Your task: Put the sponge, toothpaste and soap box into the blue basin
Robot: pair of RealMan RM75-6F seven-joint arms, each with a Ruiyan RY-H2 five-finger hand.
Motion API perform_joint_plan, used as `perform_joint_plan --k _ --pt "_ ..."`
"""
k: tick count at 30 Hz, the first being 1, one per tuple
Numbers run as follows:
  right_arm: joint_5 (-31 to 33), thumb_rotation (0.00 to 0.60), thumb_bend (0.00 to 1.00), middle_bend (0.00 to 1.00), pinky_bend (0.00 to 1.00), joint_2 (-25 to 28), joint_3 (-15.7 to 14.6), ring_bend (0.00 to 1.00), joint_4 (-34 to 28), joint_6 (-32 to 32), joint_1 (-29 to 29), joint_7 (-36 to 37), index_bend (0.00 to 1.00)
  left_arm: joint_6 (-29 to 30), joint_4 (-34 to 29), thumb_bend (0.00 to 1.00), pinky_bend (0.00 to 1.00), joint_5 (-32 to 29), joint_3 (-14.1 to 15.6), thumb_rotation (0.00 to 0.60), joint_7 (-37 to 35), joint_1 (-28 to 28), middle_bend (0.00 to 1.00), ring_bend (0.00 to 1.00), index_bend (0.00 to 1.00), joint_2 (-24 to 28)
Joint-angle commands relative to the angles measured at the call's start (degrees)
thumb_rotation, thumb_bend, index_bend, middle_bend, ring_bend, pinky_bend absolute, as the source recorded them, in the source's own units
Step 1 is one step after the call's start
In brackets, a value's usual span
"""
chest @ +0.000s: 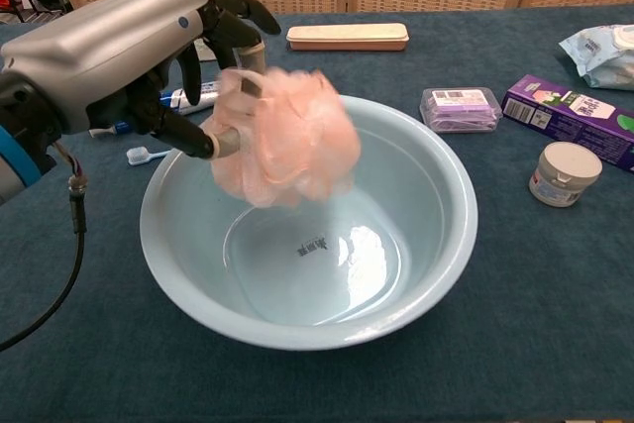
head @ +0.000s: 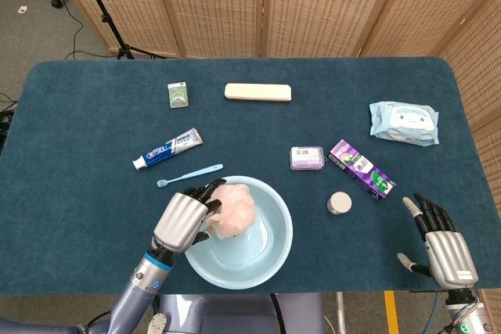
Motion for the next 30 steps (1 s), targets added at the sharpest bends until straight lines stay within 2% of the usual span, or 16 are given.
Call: perform_joint_plan --k 1,3,7,12,20,25,30 --pt "-0.07 0.6 0.21 0.0 0.07 -0.04 0.0 0.0 0.01 0.08 -0.02 -0.02 0.0 -1.02 -0.98 0.28 0.37 -1.16 0.26 0.6 0.23 -0.17 0.03 0.16 0.39 0.78" --pt "-0.11 0.6 0.21 0.0 0.07 -0.11 0.03 0.0 0.04 0.2 -0.06 -0.08 0.0 -1.59 -1.74 0.26 0.3 -2.0 0.14 0.6 0.2 -0.28 0.0 0.08 0.32 1.56" --pt "-0.13 0.6 0.21 0.0 0.07 -0.22 -0.02 0.0 0.15 0.03 0.0 -0.21 0.0 -0.83 -2.88 0.25 0.23 -1.96 -0.34 0.6 -0.51 0.05 0.0 0.01 0.25 2.88" --pt "-0.1 0.6 0.21 0.0 0.07 -0.25 -0.04 0.0 0.19 -0.09 0.01 -0.32 0.0 1.55 -4.11 0.21 0.13 -0.78 -0.87 0.6 -1.51 1.34 0.0 0.0 0.2 6.36" --pt "-0.17 0.6 0.21 0.0 0.07 -0.66 -0.25 0.0 0.14 -0.57 0.15 -1.45 0.0 2.92 -6.65 0.17 0.12 -4.71 -1.32 0.6 -0.43 3.7 0.0 0.0 0.14 15.61" --pt "-0.18 0.6 0.21 0.0 0.07 -1.28 -0.47 0.0 0.05 -1.12 0.29 -3.04 0.0 5.98 -6.39 0.17 0.11 -3.53 1.57 0.6 -4.5 7.99 0.0 0.0 0.13 22.43" --pt "-0.04 0.6 0.21 0.0 0.07 -1.57 -0.48 0.0 0.06 -1.28 0.33 -3.69 0.0 8.52 -4.56 0.17 0.11 -1.64 4.11 0.6 -9.45 11.56 0.0 0.0 0.13 25.31"
